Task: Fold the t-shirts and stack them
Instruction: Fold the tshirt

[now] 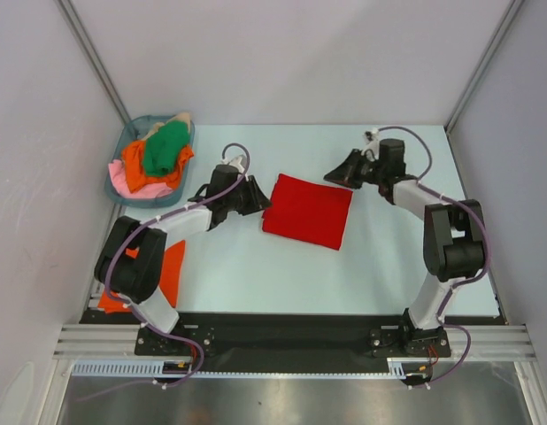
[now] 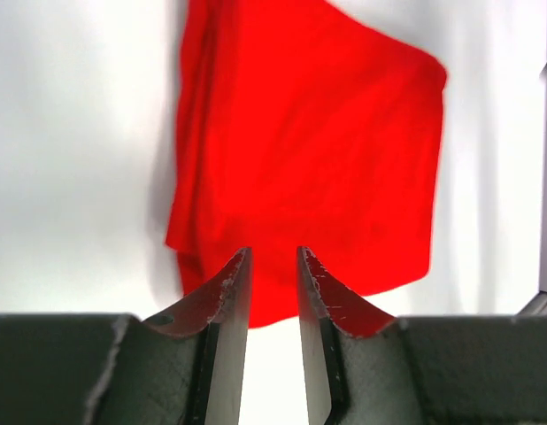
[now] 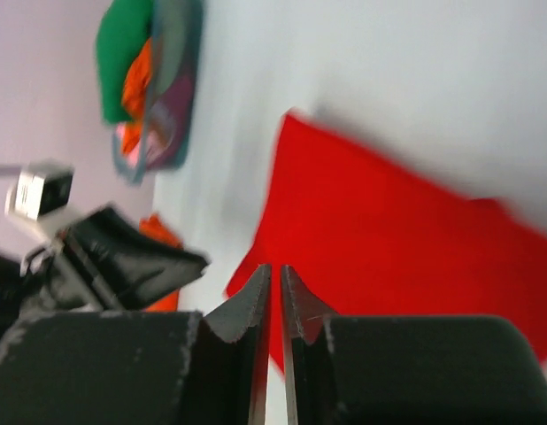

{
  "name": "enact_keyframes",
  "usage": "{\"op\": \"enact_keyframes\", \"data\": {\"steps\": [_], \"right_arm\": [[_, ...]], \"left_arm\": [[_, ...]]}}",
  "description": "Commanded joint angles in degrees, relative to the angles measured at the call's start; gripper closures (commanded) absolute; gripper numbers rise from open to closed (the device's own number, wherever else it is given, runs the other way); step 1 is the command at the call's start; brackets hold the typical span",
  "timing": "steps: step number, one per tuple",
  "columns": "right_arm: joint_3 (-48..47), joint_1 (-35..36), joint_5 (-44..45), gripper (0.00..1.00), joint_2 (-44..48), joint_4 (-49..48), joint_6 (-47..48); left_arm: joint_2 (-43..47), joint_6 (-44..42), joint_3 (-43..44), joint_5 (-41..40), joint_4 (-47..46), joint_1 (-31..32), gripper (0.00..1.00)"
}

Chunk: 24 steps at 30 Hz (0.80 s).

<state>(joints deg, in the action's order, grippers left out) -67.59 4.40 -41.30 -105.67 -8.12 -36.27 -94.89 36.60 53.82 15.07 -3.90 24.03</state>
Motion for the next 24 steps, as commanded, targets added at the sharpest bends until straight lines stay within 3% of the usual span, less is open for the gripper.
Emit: {"op": "enact_keyframes", "data": {"steps": [1, 6, 9, 17, 21, 24], "right_arm": [[6.3, 5.7, -1.9, 0.86, 1.6, -3.1, -1.6], [15.3, 11.8, -9.9, 0.89, -4.4, -22.7, -11.4], [19.8, 11.0, -11.4, 0.9, -6.6, -29.1, -15.2], [25.9, 3.3, -12.3, 0.91, -0.9, -22.0, -8.5], [22.9, 5.4, -10.7, 0.91, 5.1, -13.1, -4.7], [20.8, 10.7, -9.0, 0.91, 3.3, -15.9, -7.5]], "left_arm": [[-0.7, 1.1, 2.2, 2.5, -3.3, 1.5, 0.68], [-9.2, 5.3, -0.2, 10.3, -13.2, 2.3, 0.72], [-9.8, 1.6, -2.3, 6.2, -10.5, 2.2, 0.73], [-1.2, -5.0, -5.0, -3.1, -0.4, 2.1, 0.72], [2.4, -4.7, -1.9, -2.0, 1.5, 3.3, 0.71], [0.1, -1.5, -1.3, 1.3, -3.0, 5.1, 0.7]]}}
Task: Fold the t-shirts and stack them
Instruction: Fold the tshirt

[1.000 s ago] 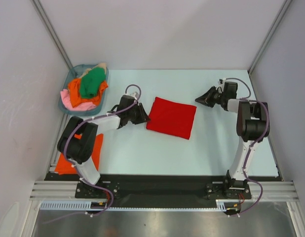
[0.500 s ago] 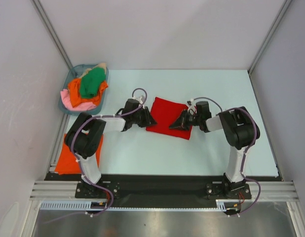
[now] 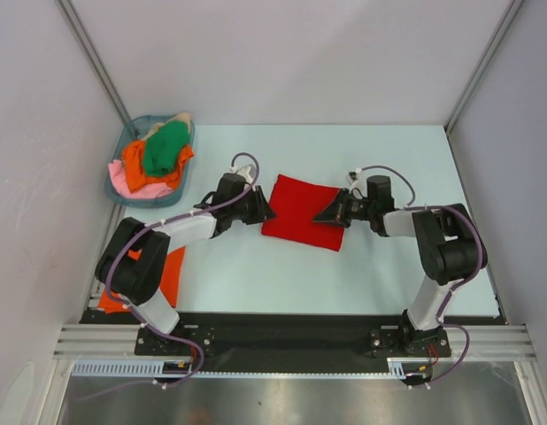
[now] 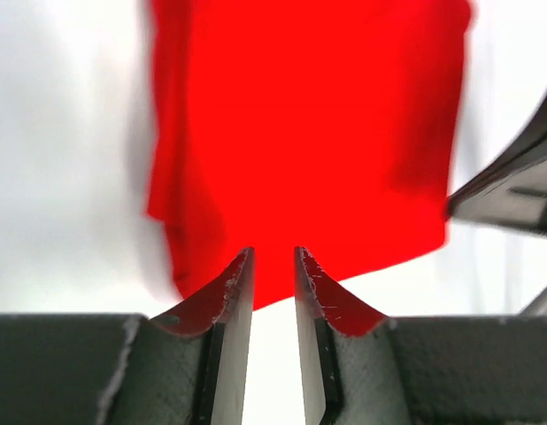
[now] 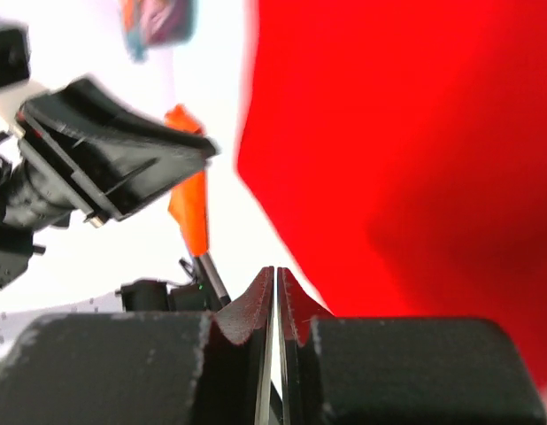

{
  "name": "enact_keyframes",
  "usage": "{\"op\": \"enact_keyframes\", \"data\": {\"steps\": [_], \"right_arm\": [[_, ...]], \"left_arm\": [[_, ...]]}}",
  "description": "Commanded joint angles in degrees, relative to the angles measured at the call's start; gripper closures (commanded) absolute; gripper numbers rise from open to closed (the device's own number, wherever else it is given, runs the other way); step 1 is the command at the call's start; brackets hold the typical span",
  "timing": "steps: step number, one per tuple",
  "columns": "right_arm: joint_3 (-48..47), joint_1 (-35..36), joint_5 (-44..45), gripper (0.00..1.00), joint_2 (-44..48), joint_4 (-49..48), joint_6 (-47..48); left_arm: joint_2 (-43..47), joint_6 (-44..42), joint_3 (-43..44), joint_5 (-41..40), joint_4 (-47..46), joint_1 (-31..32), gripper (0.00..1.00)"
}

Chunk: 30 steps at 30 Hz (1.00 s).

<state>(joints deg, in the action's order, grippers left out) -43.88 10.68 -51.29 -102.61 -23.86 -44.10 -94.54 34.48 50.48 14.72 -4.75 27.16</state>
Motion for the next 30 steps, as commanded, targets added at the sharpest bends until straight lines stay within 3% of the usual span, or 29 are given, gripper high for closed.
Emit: {"op": "enact_keyframes", "data": {"steps": [1, 5, 7, 9, 12, 15, 19, 25, 30], "right_arm": [[-3.7, 6.9, 1.5, 0.91, -1.1, -1.4, -0.7], [-4.8, 10.4, 1.5, 0.92, -9.4, -12.7, -7.6], [-4.2, 10.2, 0.5, 0.93, -12.9, -16.6, -9.7], [-1.3, 8.6, -0.3, 0.94, -13.3, -20.3, -10.6], [2.0, 4.6, -0.8, 0.94, -9.2, -18.0, -7.8], [1.7, 1.0, -0.6, 0.93, -3.8, -9.1, -2.1], [-2.1, -1.7, -0.5, 0.91, -3.2, -5.8, -0.4], [-9.3, -4.2, -0.9, 0.91, -14.2, -13.5, -6.7], [-17.8, -6.5, -0.5, 0.91, -22.6, -17.7, -10.4]], "left_arm": [[-1.5, 1.7, 1.9, 1.9, -3.5, 2.5, 0.7], [-5.7, 5.2, -4.0, 0.0, -12.4, 2.6, 0.71], [-7.9, 5.0, -5.0, -0.7, -12.6, 2.2, 0.71], [-8.2, 4.7, -5.7, 0.0, -12.6, 1.9, 0.71], [-4.7, 3.5, -6.1, -1.4, -12.0, 1.8, 0.71], [-3.3, 2.0, -2.1, -1.2, -9.2, 1.3, 0.69], [-8.2, 3.3, 6.7, 6.1, -12.4, -1.0, 0.66], [-22.6, 9.9, 17.0, 13.7, -23.2, -3.1, 0.66], [-31.8, 14.4, 24.5, 14.4, -24.9, -4.8, 0.66]]}}
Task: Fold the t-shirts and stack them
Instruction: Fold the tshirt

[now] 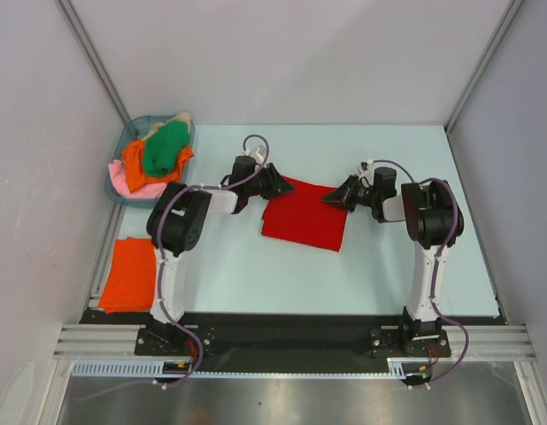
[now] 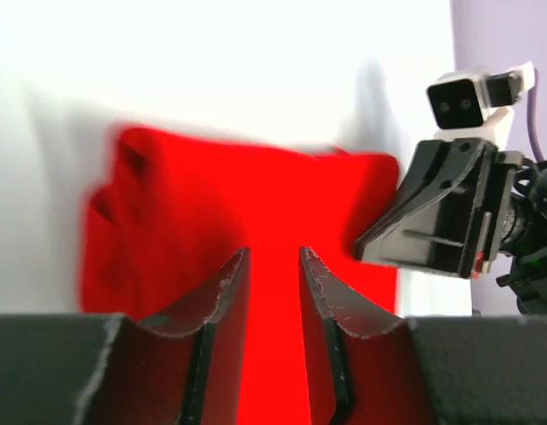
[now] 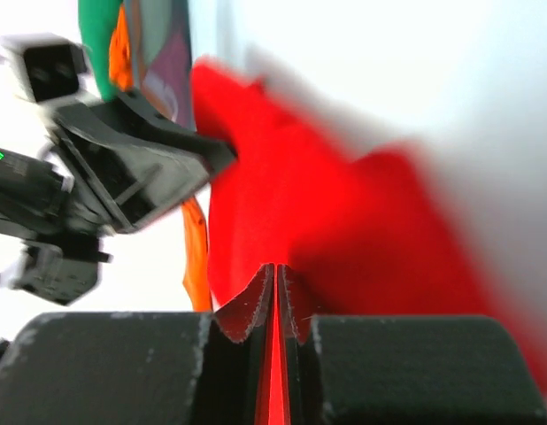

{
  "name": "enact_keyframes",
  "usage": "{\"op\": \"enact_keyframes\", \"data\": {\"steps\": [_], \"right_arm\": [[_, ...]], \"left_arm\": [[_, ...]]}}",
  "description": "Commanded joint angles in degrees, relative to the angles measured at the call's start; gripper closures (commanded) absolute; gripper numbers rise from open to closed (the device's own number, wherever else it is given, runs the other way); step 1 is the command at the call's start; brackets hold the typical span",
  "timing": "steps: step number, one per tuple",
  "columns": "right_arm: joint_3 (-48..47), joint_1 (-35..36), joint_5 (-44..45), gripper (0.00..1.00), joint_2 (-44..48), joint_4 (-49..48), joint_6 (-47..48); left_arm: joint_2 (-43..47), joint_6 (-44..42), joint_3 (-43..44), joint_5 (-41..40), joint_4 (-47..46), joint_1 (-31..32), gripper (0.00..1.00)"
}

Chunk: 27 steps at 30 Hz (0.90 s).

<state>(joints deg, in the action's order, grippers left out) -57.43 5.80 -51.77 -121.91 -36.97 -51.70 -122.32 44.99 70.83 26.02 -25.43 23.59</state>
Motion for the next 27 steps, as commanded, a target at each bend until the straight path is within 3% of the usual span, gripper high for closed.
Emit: {"op": "enact_keyframes", "data": {"steps": [1, 6, 13, 18, 20, 21, 22, 26, 27], "right_arm": [[-5.2, -2.1, -0.4, 0.91, -5.4, -5.2, -4.5], [-9.5, -5.4, -1.7, 0.91, -9.3, -8.0, -7.6], [-15.2, -9.2, -1.8, 0.9, -16.2, -7.2, -9.8], [-16.4, -13.4, -2.1, 0.85, -13.1, -5.7, -11.3], [-16.6, -14.5, -1.9, 0.79, -9.1, 1.9, -7.9], [-16.9, -14.9, -0.8, 0.74, -4.3, 6.2, -1.1], [-17.4, -15.4, 0.5, 0.7, -1.7, 17.2, 2.6], [-18.9, -13.5, 10.6, 0.45, 10.4, 40.4, 18.6], [-19.0, -12.8, 14.2, 0.43, 12.4, 43.8, 20.7]], "left_arm": [[-6.4, 4.2, 6.5, 3.2, -4.5, -2.0, 0.66], [-11.4, 5.3, 12.9, 3.0, -3.9, -3.6, 0.66], [-19.9, 5.7, 26.0, 2.9, 5.1, -4.6, 0.66], [-14.6, 2.8, 27.9, 1.3, 14.8, -5.8, 0.66], [-9.5, -1.6, 25.7, -2.4, 18.7, -6.5, 0.65], [-2.6, -3.4, 24.3, -4.6, 22.7, -6.5, 0.62], [1.1, -6.6, 20.9, -6.6, 24.6, -6.4, 0.61], [20.0, -7.3, 7.8, -16.9, 30.5, -6.4, 0.54], [23.3, -6.4, 4.7, -17.5, 32.1, -6.3, 0.51]]}}
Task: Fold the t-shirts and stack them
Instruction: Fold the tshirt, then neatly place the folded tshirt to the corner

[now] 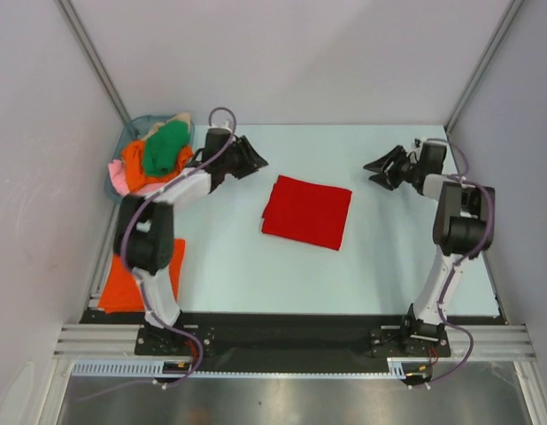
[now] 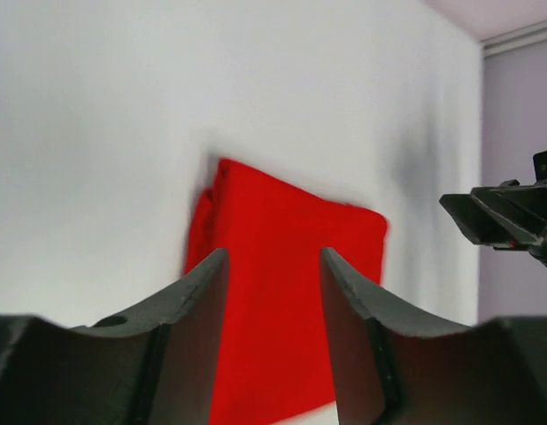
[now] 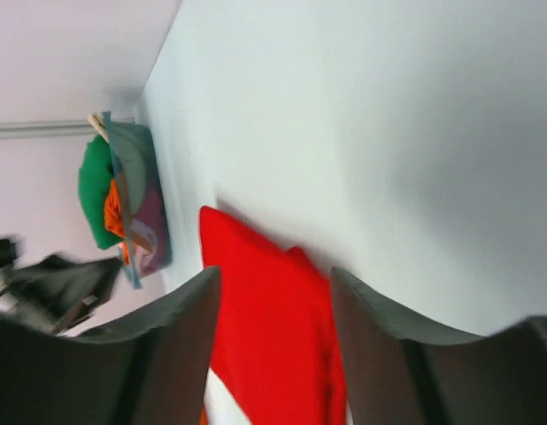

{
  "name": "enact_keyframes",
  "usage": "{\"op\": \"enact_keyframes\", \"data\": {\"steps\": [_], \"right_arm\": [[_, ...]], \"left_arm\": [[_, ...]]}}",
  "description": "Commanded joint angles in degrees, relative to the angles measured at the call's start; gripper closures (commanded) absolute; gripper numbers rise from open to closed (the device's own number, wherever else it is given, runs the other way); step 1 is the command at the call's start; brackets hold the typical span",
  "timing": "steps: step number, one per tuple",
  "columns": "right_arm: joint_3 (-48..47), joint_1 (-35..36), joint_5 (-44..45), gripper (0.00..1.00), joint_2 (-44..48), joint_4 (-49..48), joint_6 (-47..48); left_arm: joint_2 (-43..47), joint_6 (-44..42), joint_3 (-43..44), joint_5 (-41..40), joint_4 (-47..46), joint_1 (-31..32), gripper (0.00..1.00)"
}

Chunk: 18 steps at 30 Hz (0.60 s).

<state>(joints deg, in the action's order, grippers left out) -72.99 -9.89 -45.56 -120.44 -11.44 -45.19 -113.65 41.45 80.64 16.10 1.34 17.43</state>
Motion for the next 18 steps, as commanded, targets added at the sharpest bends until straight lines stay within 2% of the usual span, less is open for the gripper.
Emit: {"op": "enact_keyframes", "data": {"steps": [1, 2, 4, 5, 6, 8, 10, 11, 12, 13, 14, 16, 18], "right_arm": [[-3.1, 4.0, 9.7, 0.4, 14.8, 23.6, 16.4], [-2.4, 6.3, 11.6, 0.34, 16.6, 25.7, 19.8], [-0.5, 9.6, 18.8, 0.31, 20.4, 31.6, 23.6], [0.3, 14.2, 21.5, 0.27, 23.7, 33.2, 26.4], [1.0, 16.5, 27.2, 0.26, 25.6, 34.5, 27.5], [3.8, 21.7, 32.2, 0.25, 30.3, 36.8, 29.9], [5.9, 31.5, 42.4, 0.24, 33.0, 38.3, 31.6], [6.6, 35.0, 52.1, 0.23, 35.3, 38.6, 32.5], [7.2, 42.7, 56.4, 0.23, 36.0, 38.7, 34.5], [8.7, 46.5, 60.6, 0.22, 36.6, 37.9, 36.1], [9.9, 50.0, 68.9, 0.22, 36.9, 36.7, 37.9], [12.9, 60.6, 74.9, 0.22, 36.0, 30.0, 48.1], [16.8, 66.4, 79.2, 0.2, 31.9, 25.1, 56.3]], "left_arm": [[18.4, -0.1, -11.3, -7.6, 5.7, -0.1, 0.48], [24.3, 1.2, -14.6, -6.8, 5.7, -0.1, 0.48], [29.9, 3.5, -22.5, -4.2, 5.9, 0.1, 0.47], [34.3, 3.8, -24.5, -3.4, 6.4, 0.1, 0.47], [36.4, 3.8, -26.0, -3.3, 9.0, 0.1, 0.46], [41.9, 2.4, -29.3, -3.7, 11.6, 0.1, 0.46], [45.0, 0.1, -30.6, -5.5, 17.3, -0.4, 0.44], [46.3, -0.5, -30.9, -6.1, 19.5, -0.8, 0.43], [49.3, -1.0, -31.3, -6.3, 22.6, -2.3, 0.41], [50.6, -1.1, -32.7, -5.6, 23.4, -3.2, 0.41], [52.0, -0.8, -33.6, -4.7, 24.0, -4.2, 0.41], [55.7, 0.2, -36.3, -2.4, 24.5, -7.6, 0.37], [57.3, 1.5, -37.1, -1.0, 25.3, -10.6, 0.36]]}}
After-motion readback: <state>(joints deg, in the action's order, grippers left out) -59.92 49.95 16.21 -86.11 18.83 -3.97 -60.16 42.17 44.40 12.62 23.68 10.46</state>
